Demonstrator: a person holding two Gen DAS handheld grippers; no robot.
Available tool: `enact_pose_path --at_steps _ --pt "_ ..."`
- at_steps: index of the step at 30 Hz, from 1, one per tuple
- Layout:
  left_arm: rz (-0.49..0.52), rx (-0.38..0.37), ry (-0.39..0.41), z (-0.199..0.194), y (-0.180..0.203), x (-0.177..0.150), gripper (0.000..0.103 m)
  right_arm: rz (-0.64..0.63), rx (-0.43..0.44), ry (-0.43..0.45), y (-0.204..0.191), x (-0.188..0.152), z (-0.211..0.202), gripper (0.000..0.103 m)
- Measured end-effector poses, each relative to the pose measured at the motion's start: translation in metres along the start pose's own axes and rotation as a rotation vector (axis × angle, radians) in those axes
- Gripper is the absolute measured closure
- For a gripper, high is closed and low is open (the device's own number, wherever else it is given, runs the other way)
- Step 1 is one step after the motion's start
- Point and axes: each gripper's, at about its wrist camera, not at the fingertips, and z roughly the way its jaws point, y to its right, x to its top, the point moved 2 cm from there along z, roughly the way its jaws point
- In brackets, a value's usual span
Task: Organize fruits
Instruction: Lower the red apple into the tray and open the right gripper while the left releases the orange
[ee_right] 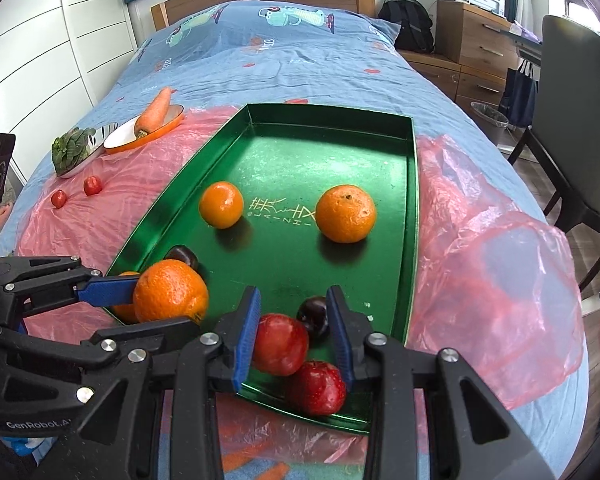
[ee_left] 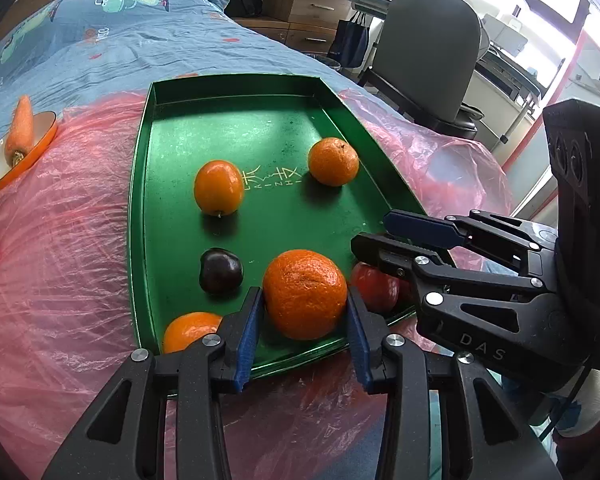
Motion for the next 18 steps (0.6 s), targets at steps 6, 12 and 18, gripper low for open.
enact_pose_path --at_steps 6,12,18 --pt "-0.001 -0.015 0.0 0.005 0.0 0.001 0.068 0.029 -0.001 -0.003 0.009 -0.006 0.008 0.046" --pt "-0.022 -0.008 -0.001 0.006 -0.004 0.006 0.068 0.04 0.0 0.002 0.012 -0.007 0.009 0.046" --pt "-0.012 0.028 0.017 -0.005 0.0 0.004 0.067 0.061 0.01 0.015 0.012 -0.008 0.003 0.045"
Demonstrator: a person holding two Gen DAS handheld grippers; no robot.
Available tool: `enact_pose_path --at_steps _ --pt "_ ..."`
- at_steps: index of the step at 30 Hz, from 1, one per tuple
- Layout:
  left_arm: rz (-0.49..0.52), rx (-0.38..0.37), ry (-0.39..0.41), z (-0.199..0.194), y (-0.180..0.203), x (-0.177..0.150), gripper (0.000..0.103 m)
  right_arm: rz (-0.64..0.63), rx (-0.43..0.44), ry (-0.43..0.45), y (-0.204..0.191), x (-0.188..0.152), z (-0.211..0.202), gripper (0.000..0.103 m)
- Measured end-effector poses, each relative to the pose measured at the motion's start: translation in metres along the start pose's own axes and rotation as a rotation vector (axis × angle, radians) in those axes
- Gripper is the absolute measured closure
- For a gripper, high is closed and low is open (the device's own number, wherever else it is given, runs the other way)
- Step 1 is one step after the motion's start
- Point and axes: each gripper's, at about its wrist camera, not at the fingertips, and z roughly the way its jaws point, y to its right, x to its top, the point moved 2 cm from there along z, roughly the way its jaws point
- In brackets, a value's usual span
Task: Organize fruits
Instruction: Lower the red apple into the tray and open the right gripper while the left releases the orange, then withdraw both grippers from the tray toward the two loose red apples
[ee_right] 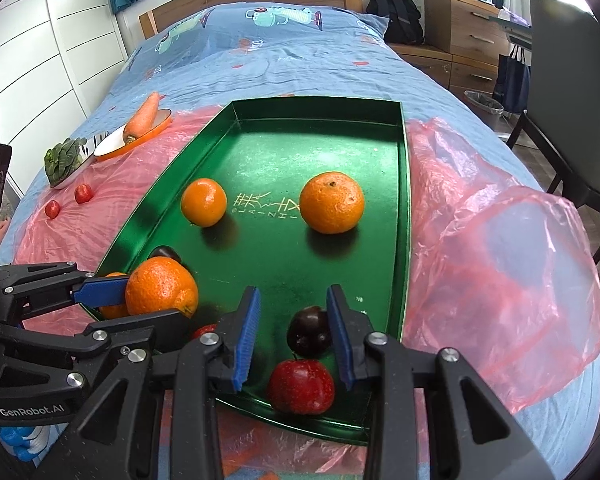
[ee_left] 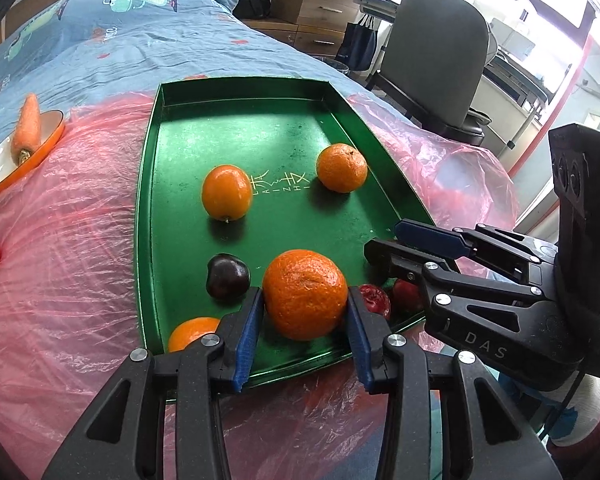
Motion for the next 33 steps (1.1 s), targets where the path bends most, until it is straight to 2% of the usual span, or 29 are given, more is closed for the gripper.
enact_pose_path --at_steps 3,5,6,8,33 --pt "0.013 0.015 0.016 -0.009 0.003 0.0 0.064 -0.001 -0.006 0.006 -0.001 0.001 -0.005 0.045" --pt "0.012 0.027 0.032 -0.016 0.003 0.001 0.058 -0.002 -0.014 0.012 -0.002 0.002 -0.01 0.042" --pt "0.012 0.029 0.039 -0.019 0.004 0.002 0.058 -0.002 -0.018 0.014 -0.003 0.003 -0.012 0.034" --pt "0.015 0.033 0.053 -0.026 0.005 0.003 0.058 -0.006 -0.026 0.021 -0.005 0.004 -0.017 0.024" --pt "0.005 0.083 0.151 -0.099 -0.007 -0.011 0.054 -0.044 -0.045 0.042 -0.045 -0.001 -0.07 0.022"
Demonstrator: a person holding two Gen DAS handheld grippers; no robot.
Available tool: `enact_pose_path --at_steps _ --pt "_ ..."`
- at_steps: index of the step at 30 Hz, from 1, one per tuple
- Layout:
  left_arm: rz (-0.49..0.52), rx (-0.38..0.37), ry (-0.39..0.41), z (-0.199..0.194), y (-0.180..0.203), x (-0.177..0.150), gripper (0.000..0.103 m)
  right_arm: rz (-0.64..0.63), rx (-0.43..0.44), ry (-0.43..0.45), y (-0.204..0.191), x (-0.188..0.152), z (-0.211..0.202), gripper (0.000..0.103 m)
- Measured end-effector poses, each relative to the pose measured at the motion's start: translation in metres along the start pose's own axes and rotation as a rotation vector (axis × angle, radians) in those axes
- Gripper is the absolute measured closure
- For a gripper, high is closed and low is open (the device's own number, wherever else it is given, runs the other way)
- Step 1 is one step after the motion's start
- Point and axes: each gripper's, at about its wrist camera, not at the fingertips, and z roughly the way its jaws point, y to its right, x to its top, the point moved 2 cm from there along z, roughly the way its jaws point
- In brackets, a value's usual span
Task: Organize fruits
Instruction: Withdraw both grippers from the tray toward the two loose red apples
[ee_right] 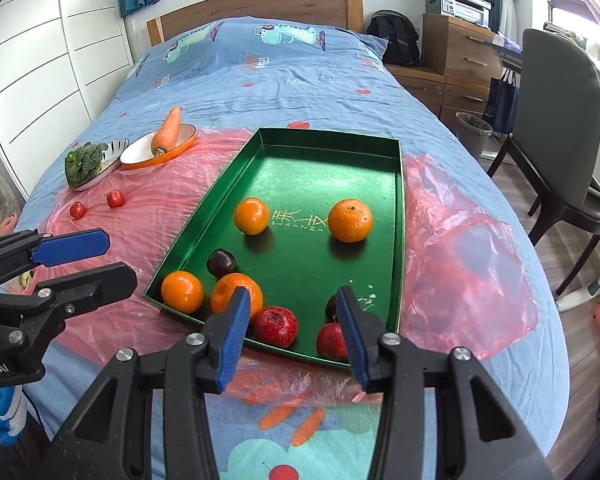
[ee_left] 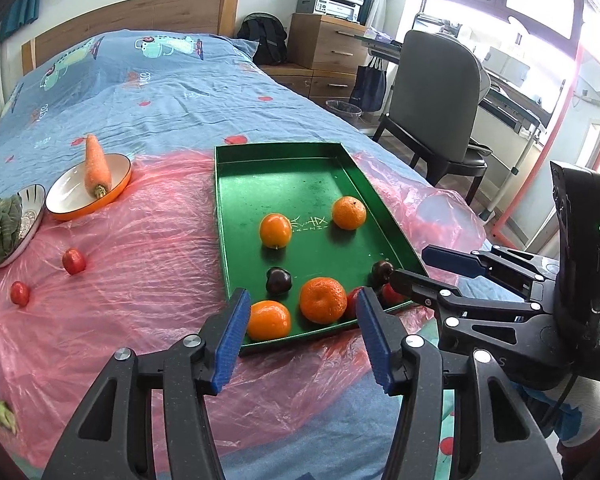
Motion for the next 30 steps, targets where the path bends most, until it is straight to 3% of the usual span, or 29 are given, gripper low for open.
enact_pose_path --at_steps 10,30 --pt "-0.054 0.061 0.021 -0.025 -0.039 -0.019 0.051 -0.049 0.035 -0.002 -0.039 0.003 -0.007 0.022" --pt "-0.215 0.22 0.058 -0.052 -0.153 -0.054 0.051 -0.139 0.154 -0.048 -0.146 0.005 0.022 0.022"
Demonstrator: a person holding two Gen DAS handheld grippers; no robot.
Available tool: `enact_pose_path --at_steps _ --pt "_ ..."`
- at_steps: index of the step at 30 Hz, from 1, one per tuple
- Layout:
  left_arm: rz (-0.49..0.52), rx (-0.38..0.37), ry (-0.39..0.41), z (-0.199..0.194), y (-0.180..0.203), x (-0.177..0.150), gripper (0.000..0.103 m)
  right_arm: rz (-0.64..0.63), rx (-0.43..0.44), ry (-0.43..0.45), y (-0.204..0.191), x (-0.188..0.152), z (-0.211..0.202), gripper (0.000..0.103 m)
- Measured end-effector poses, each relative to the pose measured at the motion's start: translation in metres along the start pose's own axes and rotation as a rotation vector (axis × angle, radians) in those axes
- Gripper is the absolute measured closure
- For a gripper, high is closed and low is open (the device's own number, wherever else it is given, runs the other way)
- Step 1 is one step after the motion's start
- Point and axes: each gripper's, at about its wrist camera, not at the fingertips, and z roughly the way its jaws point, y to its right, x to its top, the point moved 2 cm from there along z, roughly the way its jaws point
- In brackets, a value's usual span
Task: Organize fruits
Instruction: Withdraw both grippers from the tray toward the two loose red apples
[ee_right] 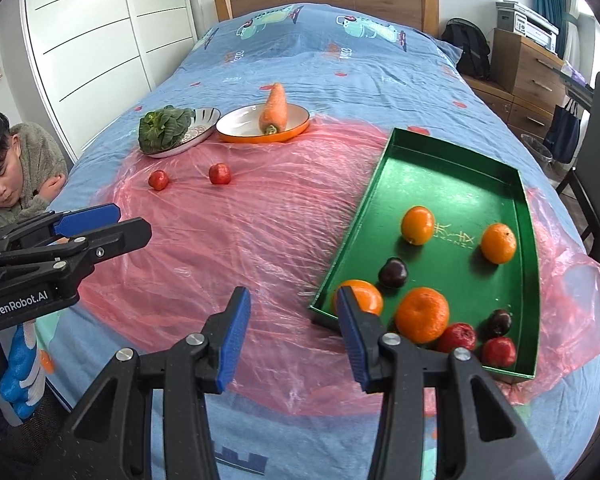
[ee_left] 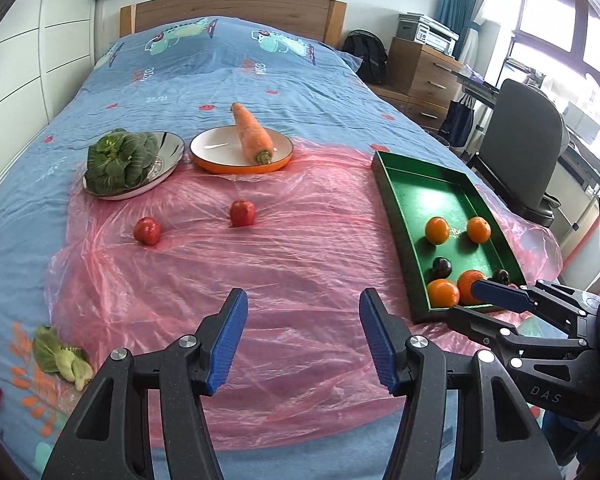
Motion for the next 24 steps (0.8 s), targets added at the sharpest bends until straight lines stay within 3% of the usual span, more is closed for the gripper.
enact_pose_path --at_steps 24 --pt "-0.123 0.12 0.012 0.037 -0.084 -0.001 0.051 -0.077 0.09 -0.031 -0.062 0.026 0.07 0.022"
